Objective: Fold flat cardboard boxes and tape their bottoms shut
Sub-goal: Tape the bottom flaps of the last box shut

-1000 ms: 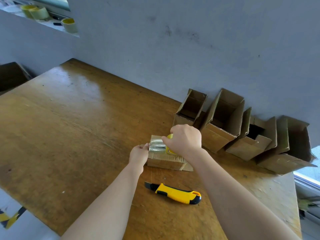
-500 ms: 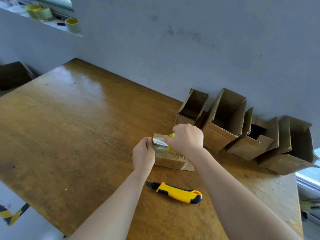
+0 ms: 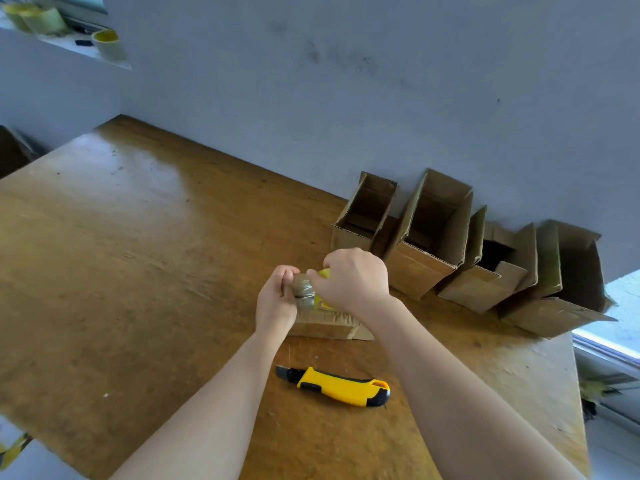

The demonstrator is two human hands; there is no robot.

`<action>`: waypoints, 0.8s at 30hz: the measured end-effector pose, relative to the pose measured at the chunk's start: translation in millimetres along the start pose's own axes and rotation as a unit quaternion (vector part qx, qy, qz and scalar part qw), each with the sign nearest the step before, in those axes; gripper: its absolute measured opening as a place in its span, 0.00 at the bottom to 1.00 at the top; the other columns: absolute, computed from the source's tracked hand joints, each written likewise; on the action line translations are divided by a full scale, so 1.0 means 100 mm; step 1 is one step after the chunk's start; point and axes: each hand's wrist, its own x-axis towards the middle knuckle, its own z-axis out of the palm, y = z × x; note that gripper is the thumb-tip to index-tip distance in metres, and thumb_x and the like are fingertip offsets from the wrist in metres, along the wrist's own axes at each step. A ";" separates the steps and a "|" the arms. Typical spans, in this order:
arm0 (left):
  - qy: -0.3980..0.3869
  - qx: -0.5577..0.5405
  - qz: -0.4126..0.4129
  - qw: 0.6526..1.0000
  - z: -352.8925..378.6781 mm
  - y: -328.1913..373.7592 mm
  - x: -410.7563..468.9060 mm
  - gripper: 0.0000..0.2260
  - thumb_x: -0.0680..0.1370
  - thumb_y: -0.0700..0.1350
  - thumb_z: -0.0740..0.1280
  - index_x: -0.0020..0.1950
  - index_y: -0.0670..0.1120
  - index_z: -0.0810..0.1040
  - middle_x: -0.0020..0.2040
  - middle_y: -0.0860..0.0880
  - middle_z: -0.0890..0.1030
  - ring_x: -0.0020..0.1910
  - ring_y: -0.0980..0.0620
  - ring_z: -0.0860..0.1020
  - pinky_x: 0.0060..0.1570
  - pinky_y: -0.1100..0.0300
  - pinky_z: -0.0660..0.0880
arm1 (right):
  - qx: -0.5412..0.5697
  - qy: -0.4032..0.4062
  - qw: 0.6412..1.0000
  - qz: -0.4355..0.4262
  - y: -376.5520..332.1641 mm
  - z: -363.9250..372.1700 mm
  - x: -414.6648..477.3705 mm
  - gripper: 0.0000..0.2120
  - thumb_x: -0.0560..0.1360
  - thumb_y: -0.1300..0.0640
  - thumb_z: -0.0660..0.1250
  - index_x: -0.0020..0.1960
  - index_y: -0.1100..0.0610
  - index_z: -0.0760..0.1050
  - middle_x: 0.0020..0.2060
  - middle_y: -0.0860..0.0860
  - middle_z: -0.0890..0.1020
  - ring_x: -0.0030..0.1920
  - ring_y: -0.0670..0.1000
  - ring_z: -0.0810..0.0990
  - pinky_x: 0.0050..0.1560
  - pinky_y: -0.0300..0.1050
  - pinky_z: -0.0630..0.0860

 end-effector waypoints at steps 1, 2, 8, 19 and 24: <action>0.008 0.000 0.004 1.000 0.01 -0.01 0.01 0.13 0.83 0.51 0.52 0.47 0.52 0.75 0.42 0.53 0.78 0.39 0.58 0.75 0.29 0.70 0.69 | 0.022 -0.002 1.000 0.002 0.03 -0.01 0.02 0.23 0.76 0.39 0.60 0.29 0.52 0.70 0.26 0.46 0.72 0.26 0.46 0.70 0.25 0.38 0.61; 0.013 -0.001 0.009 1.000 0.02 -0.02 0.01 0.14 0.83 0.51 0.52 0.46 0.52 0.75 0.41 0.53 0.78 0.38 0.58 0.75 0.29 0.67 0.69 | 0.050 -0.006 0.999 0.006 0.08 -0.02 0.03 0.22 0.75 0.38 0.61 0.28 0.51 0.70 0.26 0.45 0.72 0.27 0.46 0.71 0.25 0.38 0.62; 0.016 0.011 0.040 0.999 0.02 -0.06 0.04 0.13 0.83 0.50 0.53 0.44 0.54 0.74 0.39 0.55 0.77 0.36 0.63 0.74 0.30 0.71 0.68 | 0.283 -0.094 0.954 0.029 0.44 -0.09 0.02 0.28 0.68 0.31 0.67 0.27 0.54 0.69 0.23 0.47 0.66 0.25 0.45 0.67 0.28 0.42 0.65; 0.007 0.030 0.030 0.999 0.02 -0.05 0.06 0.12 0.83 0.47 0.53 0.46 0.54 0.74 0.42 0.56 0.78 0.40 0.60 0.77 0.28 0.72 0.69 | 0.178 -0.051 0.982 0.036 0.55 -0.11 -0.07 0.24 0.72 0.31 0.60 0.37 0.51 0.77 0.29 0.44 0.76 0.33 0.46 0.77 0.29 0.38 0.70; 0.005 0.068 0.029 0.997 0.02 -0.04 0.09 0.12 0.83 0.47 0.53 0.48 0.52 0.74 0.43 0.56 0.78 0.43 0.59 0.76 0.31 0.72 0.68 | 0.045 -0.038 0.997 0.043 0.74 -0.11 -0.10 0.22 0.74 0.33 0.60 0.34 0.50 0.75 0.27 0.44 0.74 0.31 0.45 0.74 0.27 0.37 0.64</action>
